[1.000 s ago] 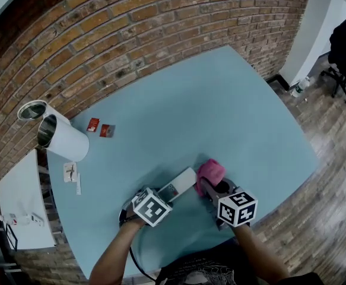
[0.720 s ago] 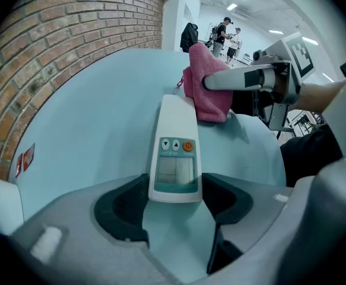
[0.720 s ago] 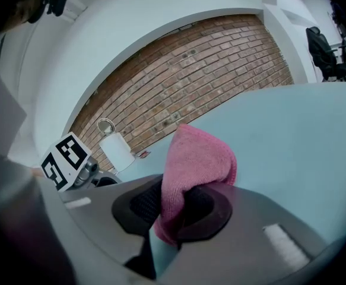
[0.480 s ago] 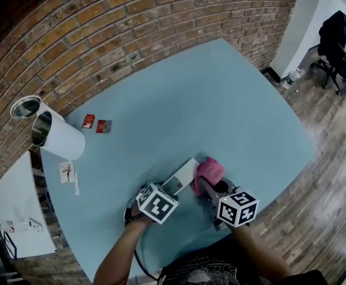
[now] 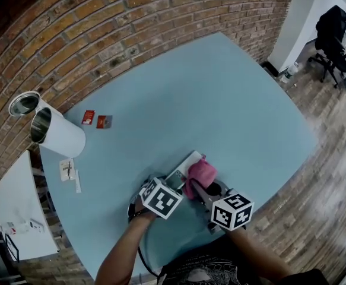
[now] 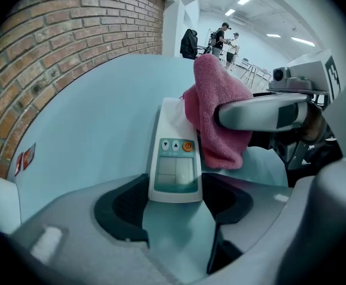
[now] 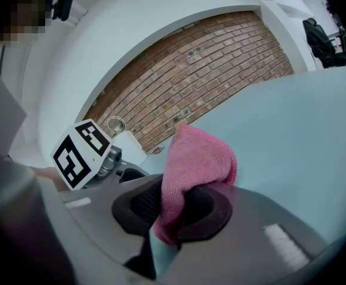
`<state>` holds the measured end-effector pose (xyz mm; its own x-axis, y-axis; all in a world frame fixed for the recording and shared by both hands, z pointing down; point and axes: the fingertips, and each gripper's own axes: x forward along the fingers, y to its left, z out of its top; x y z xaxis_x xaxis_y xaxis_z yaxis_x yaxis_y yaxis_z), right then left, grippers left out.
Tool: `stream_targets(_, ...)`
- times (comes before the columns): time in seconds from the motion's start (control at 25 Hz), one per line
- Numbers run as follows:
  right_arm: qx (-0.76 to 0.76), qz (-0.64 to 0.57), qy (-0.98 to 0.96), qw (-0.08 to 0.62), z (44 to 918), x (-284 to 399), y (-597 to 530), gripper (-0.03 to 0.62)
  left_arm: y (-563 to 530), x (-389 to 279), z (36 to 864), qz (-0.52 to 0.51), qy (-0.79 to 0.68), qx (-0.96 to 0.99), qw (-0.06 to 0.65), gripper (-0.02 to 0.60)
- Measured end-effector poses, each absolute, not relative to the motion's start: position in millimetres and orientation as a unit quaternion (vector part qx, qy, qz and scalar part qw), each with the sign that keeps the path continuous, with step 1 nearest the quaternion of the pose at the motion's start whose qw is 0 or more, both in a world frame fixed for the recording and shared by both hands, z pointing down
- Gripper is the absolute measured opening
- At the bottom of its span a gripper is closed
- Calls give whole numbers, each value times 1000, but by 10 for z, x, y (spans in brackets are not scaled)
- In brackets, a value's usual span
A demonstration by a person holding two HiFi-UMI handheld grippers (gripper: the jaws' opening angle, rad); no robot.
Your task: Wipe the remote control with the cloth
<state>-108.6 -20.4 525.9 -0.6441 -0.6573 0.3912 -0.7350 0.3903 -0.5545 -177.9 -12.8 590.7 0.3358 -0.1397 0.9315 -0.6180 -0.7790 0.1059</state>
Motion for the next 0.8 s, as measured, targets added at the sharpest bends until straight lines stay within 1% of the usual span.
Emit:
stream_targets(0.28,404,360,-838,64,5296,-1199,-150,64,-112,-1791,5939,524,-241,785,229,284)
stream_targets(0.44,399,345,-846,73,5108,-1138,-230,64,-101,-1774,5921,526,-240,784,228,284)
stream_targets(0.6,368,283,-881,87,4748,-1191,-540,64,-106,-1775,5918,527,-234,785,225,284)
stream_targets(0.8,272,180,-934,144,4468,-1488,-895,64,-90,-1768,5912,517,-237,790,227,282)
